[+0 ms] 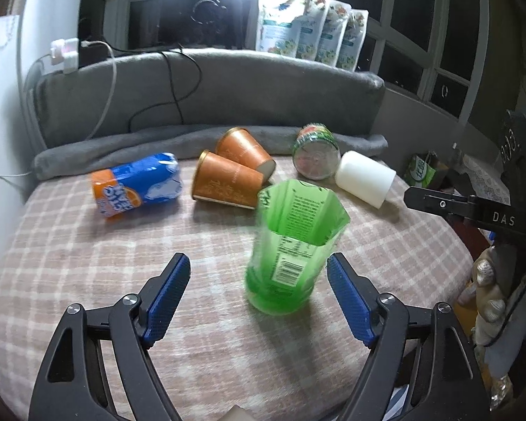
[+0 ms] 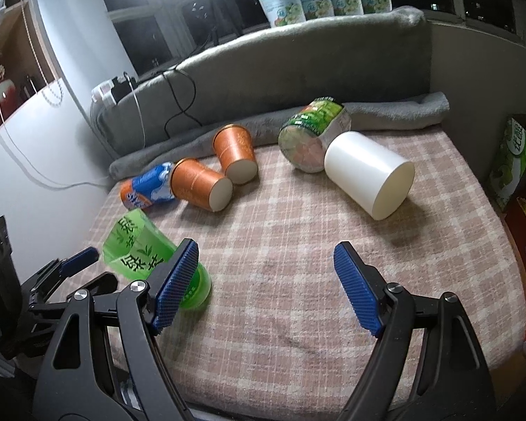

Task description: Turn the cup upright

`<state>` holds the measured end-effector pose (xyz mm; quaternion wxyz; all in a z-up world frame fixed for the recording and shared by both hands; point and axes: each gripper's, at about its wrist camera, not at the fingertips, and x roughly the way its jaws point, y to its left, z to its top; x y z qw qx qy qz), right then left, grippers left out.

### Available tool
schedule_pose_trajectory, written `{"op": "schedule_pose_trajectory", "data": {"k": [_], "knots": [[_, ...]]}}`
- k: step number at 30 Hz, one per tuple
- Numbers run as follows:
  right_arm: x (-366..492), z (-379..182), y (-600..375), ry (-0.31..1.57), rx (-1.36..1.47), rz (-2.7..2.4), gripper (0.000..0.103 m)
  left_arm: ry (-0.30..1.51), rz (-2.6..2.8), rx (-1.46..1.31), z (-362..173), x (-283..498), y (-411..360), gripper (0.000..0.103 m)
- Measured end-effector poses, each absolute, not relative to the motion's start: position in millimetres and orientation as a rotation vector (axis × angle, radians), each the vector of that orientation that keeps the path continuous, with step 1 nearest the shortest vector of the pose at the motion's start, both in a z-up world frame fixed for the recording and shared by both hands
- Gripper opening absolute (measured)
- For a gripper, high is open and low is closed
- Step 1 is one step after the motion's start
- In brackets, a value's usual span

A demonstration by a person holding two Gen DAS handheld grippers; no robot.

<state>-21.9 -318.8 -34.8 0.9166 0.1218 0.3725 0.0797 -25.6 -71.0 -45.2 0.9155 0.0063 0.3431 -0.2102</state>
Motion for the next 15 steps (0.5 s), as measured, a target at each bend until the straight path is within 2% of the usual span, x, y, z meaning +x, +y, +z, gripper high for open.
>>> {"op": "schedule_pose_trajectory", "data": {"k": [2, 5, 10, 15], "knots": [[-23, -33, -318, 0.75, 0.243, 0.157, 0.083, 0.692, -0.414, 0.009, -41, -28, -66, 0.081], [-25, -29, -315, 0.718, 0.223, 0.147, 0.092, 0.666, -0.383, 0.003, -36, -30, -59, 0.081], [-30, -24, -304, 0.674, 0.151, 0.136, 0.097, 0.634, -0.334, -0.008, -29, -29, -48, 0.081], [-31, -22, -295, 0.654, 0.103, 0.128, 0.097, 0.608, -0.286, -0.032, -24, -29, -37, 0.081]]}}
